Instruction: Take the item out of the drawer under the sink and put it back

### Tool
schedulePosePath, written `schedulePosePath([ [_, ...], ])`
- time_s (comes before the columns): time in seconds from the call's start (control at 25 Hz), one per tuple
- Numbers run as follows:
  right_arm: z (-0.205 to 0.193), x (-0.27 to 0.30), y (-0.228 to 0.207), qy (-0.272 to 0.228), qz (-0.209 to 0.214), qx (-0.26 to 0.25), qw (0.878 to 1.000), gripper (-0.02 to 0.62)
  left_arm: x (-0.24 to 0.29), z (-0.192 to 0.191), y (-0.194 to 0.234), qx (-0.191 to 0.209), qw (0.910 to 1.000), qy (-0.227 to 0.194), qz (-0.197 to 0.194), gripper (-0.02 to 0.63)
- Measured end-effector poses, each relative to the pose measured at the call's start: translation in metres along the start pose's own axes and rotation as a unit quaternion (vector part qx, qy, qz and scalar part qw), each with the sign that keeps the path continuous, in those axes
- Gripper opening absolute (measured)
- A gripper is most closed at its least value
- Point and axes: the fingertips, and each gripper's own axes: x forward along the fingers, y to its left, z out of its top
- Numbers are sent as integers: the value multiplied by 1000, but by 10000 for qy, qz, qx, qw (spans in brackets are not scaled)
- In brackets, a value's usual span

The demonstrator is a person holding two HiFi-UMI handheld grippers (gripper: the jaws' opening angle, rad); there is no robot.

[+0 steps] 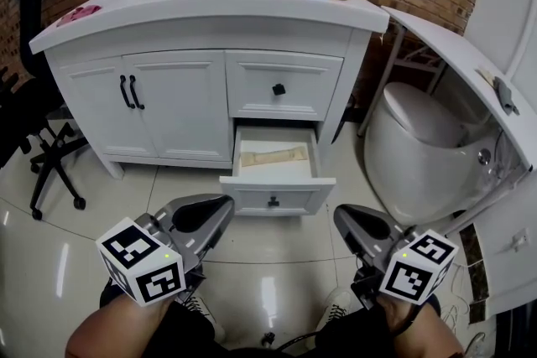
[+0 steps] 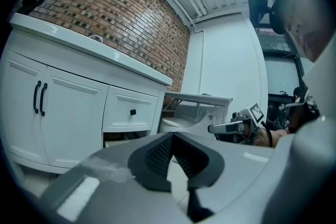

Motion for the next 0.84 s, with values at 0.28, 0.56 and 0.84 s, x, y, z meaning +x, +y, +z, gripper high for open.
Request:
schedulePosePath([
  [0.28, -1, 3, 3, 26, 86, 27, 10000, 5, 3, -5, 0, 1, 10000, 79, -28, 6],
  [0.56, -1, 2, 4, 27, 111, 55, 9999, 5, 2, -5, -1, 3, 10000, 83, -19, 6],
  [0.84, -1, 4, 7, 29, 132, 50, 9999, 5, 0, -2, -1, 23, 10000, 50, -31, 6],
])
